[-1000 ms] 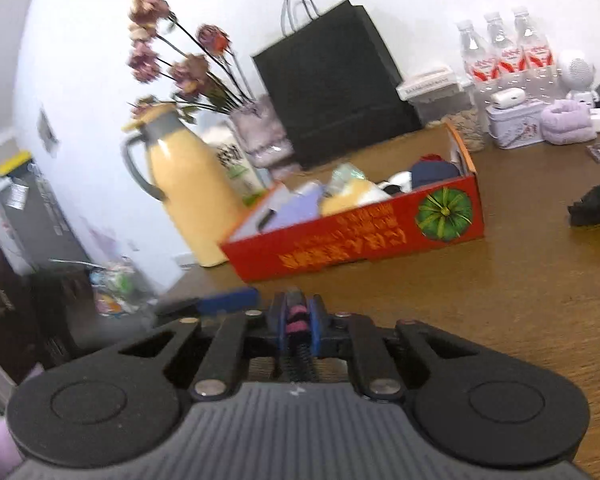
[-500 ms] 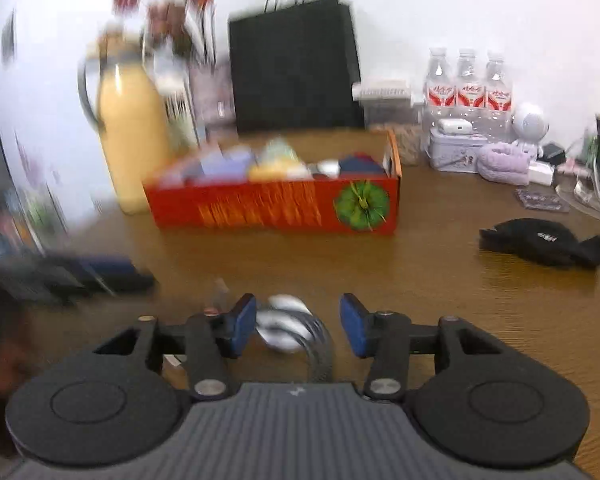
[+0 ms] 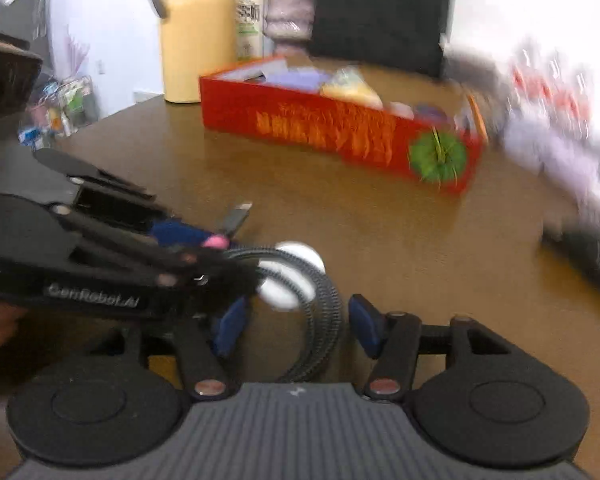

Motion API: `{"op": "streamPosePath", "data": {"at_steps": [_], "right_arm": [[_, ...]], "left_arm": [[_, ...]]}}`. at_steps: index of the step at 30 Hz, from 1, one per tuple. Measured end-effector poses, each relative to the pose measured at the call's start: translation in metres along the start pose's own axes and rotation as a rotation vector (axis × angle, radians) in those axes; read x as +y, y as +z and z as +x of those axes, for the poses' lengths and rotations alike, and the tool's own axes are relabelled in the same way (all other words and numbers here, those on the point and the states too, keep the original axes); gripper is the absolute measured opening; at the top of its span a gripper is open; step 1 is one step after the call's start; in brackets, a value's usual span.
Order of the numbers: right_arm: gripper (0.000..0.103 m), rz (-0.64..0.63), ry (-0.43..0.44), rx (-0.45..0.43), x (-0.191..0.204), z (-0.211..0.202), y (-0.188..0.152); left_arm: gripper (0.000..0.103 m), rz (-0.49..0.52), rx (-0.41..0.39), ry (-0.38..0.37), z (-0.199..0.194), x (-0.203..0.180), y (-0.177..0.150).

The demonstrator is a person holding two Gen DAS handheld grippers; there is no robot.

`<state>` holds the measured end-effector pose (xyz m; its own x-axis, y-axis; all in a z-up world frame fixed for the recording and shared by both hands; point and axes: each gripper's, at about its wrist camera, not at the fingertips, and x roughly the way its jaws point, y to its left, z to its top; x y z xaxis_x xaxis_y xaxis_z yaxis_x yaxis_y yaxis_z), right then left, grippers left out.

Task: Organize objects
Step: 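Grasp the coiled black cable with the left tool and lift it, then hold the black cable with left tool while right tool grasps the white puck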

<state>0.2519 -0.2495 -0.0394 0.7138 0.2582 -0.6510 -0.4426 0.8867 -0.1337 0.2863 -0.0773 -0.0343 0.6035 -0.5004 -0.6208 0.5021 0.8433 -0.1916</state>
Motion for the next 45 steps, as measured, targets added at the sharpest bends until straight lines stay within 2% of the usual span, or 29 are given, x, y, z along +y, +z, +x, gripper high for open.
{"op": "streamPosePath", "data": {"at_steps": [1,2,3,4,5,7,9,10,11,12,13,14,15,17,19,20,21,23,25,27,28,29,32,33,34,35,39,43,45], "right_arm": [[0.064,0.065,-0.223,-0.067,0.003,0.006,0.001],[0.055,0.121,-0.256,-0.08,0.006,0.012,0.001],[0.036,0.079,-0.204,-0.041,0.013,0.018,0.002],[0.043,0.049,-0.195,-0.06,0.017,0.015,0.001],[0.043,0.037,-0.173,-0.051,0.019,0.015,0.0],[0.062,0.075,-0.103,-0.038,0.012,0.009,-0.003],[0.069,0.12,-0.032,-0.017,0.004,0.001,-0.003],[0.077,0.153,0.017,-0.035,-0.003,-0.008,-0.004],[0.084,0.198,0.066,-0.068,-0.012,-0.019,-0.006],[0.098,0.235,0.08,-0.102,-0.021,-0.027,-0.006],[0.103,0.265,0.054,-0.129,-0.03,-0.031,-0.006],[0.103,0.275,0.002,-0.132,-0.037,-0.029,-0.005],[0.102,0.282,-0.082,-0.114,-0.044,-0.026,-0.006],[0.102,0.299,-0.194,-0.076,-0.059,-0.014,-0.013],[0.1,0.331,-0.187,-0.06,-0.072,0.0,-0.016],[0.1,0.354,-0.175,-0.048,-0.077,0.009,-0.016],[0.1,0.368,-0.168,-0.039,-0.08,0.016,-0.016],[0.093,0.382,-0.163,-0.012,-0.078,0.029,-0.012],[0.07,0.329,-0.188,-0.012,-0.072,0.038,-0.005],[0.066,0.335,-0.184,-0.019,-0.07,0.041,-0.003],[0.052,0.331,-0.184,-0.023,-0.071,0.043,-0.002],[0.043,0.331,-0.181,-0.03,-0.073,0.044,-0.002],[0.04,0.345,-0.179,-0.038,-0.077,0.038,-0.006],[0.04,0.334,-0.185,-0.046,-0.072,0.032,-0.009],[0.04,0.329,-0.181,-0.047,-0.066,0.026,-0.012],[0.04,0.328,-0.167,-0.049,-0.057,0.018,-0.018],[0.04,0.387,-0.053,-0.101,-0.02,-0.025,-0.046],[0.04,0.424,-0.034,-0.12,0.004,-0.058,-0.069],[0.04,0.433,-0.054,-0.121,0.009,-0.068,-0.076]], "left_arm": [[0.018,-0.006,0.003,-0.05,-0.002,0.003,0.002],[0.016,-0.019,0.015,-0.049,-0.001,0.004,0.003],[0.017,-0.011,0.014,-0.024,-0.003,0.006,0.003],[0.017,-0.01,0.017,-0.016,-0.003,0.008,0.003],[0.017,-0.023,0.02,-0.011,-0.003,0.012,0.002],[0.017,-0.034,0.028,0.007,-0.005,0.017,0.0],[0.018,-0.032,0.023,0.063,-0.009,0.022,0.001],[0.019,-0.035,0.023,0.092,-0.01,0.029,0.002],[0.024,-0.041,0.023,0.112,-0.008,0.031,0.001],[0.045,-0.058,0.02,0.147,-0.01,0.034,0.001],[0.059,-0.077,0.017,0.196,-0.012,0.035,0.002],[0.08,-0.083,0.011,0.231,-0.014,0.033,0.003],[0.089,-0.069,0.005,0.238,-0.014,0.028,0.003],[0.089,-0.041,-0.003,0.2,-0.019,0.019,0.001],[0.092,-0.055,-0.01,0.161,-0.021,0.01,0.002],[0.096,-0.052,-0.029,0.137,-0.02,0.003,0.003],[0.102,-0.035,-0.046,0.119,-0.019,-0.003,0.003],[0.103,0.043,-0.039,0.128,-0.012,-0.018,0.002],[0.103,0.066,-0.023,0.206,0.0,-0.023,0.002],[0.103,0.032,0.001,0.25,0.006,-0.018,0.0],[0.103,-0.004,-0.009,0.255,0.004,-0.013,-0.001],[0.103,-0.033,-0.005,0.26,0.004,-0.009,-0.002],[0.087,-0.068,-0.012,0.216,-0.003,-0.005,-0.007],[0.073,-0.055,-0.013,0.21,-0.005,-0.008,-0.009],[0.044,-0.03,-0.012,0.228,-0.009,-0.013,-0.012],[0.022,0.014,-0.006,0.247,-0.012,-0.02,-0.016],[0.021,0.081,-0.005,0.219,-0.033,-0.041,-0.041],[0.019,0.097,-0.009,0.217,-0.051,-0.052,-0.058],[0.017,0.083,-0.015,0.207,-0.059,-0.052,-0.058]]}}
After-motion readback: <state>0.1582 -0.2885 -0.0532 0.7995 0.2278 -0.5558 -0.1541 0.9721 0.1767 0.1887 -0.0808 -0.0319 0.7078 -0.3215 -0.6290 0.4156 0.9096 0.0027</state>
